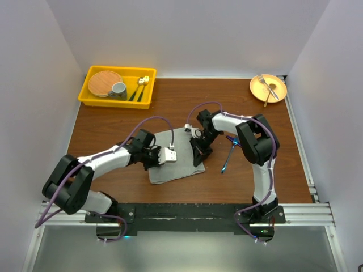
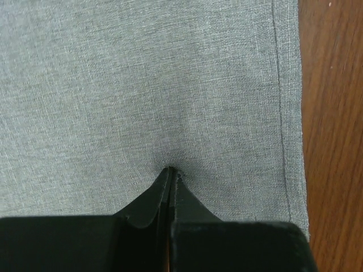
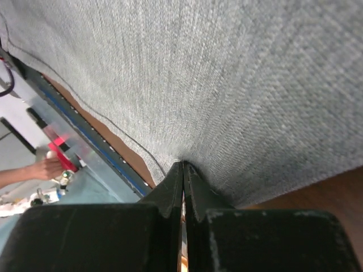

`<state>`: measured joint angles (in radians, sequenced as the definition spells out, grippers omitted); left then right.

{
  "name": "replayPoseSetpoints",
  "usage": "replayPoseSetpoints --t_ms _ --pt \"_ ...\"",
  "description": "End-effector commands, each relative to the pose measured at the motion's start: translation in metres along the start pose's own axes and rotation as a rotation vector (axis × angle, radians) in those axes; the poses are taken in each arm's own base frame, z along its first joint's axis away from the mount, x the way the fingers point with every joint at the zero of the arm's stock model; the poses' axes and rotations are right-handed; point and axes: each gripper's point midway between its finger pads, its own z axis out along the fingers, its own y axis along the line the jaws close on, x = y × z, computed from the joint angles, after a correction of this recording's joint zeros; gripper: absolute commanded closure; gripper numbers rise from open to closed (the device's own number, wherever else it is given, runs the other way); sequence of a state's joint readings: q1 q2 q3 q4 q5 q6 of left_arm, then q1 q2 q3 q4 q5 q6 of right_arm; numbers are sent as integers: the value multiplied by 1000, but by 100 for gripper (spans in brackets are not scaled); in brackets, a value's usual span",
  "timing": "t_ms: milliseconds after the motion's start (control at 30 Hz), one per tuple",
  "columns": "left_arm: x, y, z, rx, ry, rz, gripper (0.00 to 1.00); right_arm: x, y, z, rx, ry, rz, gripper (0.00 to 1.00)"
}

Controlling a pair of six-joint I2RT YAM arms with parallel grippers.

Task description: Fold the napkin into a case and place the utensils inside

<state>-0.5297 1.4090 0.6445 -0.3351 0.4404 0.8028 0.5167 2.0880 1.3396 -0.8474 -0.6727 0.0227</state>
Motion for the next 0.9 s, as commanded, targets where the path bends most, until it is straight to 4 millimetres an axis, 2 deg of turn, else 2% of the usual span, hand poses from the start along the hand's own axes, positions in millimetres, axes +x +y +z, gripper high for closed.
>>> replayPoseSetpoints --t_ms 0,33,100,133,167,267,300,333,400,467,567,600,667,700,867 --pt "3 -36 14 60 62 -25 100 -28 -31 -11 155 -22 -127 100" --pt "-4 -39 13 56 48 -29 100 -42 -28 -19 158 -41 -206 100" --pt "-19 -45 14 62 22 -38 100 -45 -29 -25 168 -10 -259 96" --pt "-27 -48 12 64 8 -76 100 -57 -25 -34 174 -28 -340 89" --pt "-34 -48 10 66 -9 -96 100 -60 -22 -40 172 -31 -369 86" --pt "-62 -42 -5 52 -86 -96 88 -62 -6 -54 144 -22 -453 73" --pt "-68 -40 -11 48 -104 -77 80 -56 -2 -58 127 -2 -451 71" --pt "-76 -39 -20 35 -137 -19 77 -59 7 -65 113 -22 -479 69" --pt "-72 -45 -27 47 -137 45 67 -54 18 -71 83 -29 -484 66" --pt "-75 -54 -35 76 -171 152 63 -48 32 -75 31 -56 -473 64" --pt "-69 -69 -33 125 -177 191 66 -46 45 -72 -29 -100 -437 57" --pt "-69 -71 -31 128 -182 189 69 -53 47 -70 -36 -131 -442 57" --pt "-74 -81 -27 147 -196 214 71 -52 46 -63 -54 -138 -390 57" --pt "-75 -84 -24 144 -205 231 71 -58 45 -61 -55 -162 -397 57" --pt "-69 -110 -7 155 -186 378 71 -56 28 -40 -50 -159 -325 58"
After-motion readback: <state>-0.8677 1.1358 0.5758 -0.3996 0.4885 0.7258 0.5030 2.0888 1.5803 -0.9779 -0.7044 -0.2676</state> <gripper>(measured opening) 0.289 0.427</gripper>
